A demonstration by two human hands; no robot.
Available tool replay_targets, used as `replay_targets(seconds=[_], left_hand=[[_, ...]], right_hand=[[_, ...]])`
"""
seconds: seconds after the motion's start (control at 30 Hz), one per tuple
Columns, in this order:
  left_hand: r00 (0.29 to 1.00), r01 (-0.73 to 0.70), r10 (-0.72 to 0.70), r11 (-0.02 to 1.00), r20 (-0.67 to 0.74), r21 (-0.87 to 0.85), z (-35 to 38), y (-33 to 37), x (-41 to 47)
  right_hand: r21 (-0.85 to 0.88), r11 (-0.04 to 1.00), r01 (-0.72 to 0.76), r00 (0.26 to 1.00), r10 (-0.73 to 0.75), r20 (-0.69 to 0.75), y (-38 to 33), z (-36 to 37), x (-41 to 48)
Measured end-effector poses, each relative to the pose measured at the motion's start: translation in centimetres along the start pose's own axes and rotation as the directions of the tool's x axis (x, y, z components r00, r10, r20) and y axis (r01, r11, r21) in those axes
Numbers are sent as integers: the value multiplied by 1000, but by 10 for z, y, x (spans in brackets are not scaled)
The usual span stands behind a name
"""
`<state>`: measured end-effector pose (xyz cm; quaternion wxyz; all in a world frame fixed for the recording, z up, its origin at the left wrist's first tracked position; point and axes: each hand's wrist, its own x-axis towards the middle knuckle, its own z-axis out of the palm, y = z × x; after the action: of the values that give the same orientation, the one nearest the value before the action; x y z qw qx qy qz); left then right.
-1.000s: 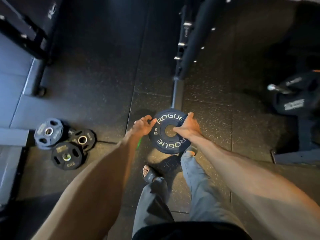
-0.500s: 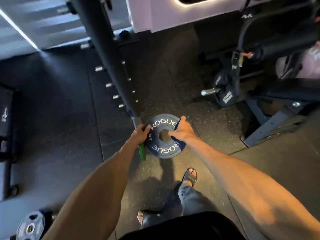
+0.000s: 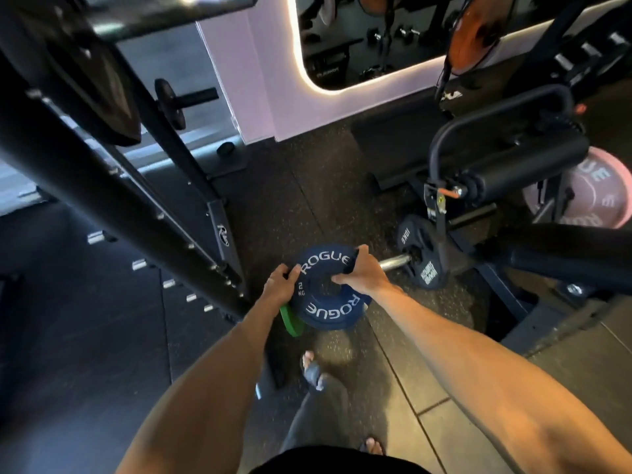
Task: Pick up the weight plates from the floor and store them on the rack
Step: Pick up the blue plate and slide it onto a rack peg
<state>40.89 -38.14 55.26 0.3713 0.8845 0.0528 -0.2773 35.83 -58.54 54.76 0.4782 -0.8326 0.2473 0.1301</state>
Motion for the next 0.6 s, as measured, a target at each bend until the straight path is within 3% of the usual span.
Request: replay_targets(seconds=[0.27, 0.6], left_hand=[[998, 26, -26, 1000, 49, -12, -27, 91, 166], [1000, 15, -16, 999, -22, -52, -79, 212, 337]], right_hand=[[-37, 999, -6, 1000, 6, -26, -57, -42, 173], [-93, 995, 21, 1000, -20, 10, -154, -111, 366]])
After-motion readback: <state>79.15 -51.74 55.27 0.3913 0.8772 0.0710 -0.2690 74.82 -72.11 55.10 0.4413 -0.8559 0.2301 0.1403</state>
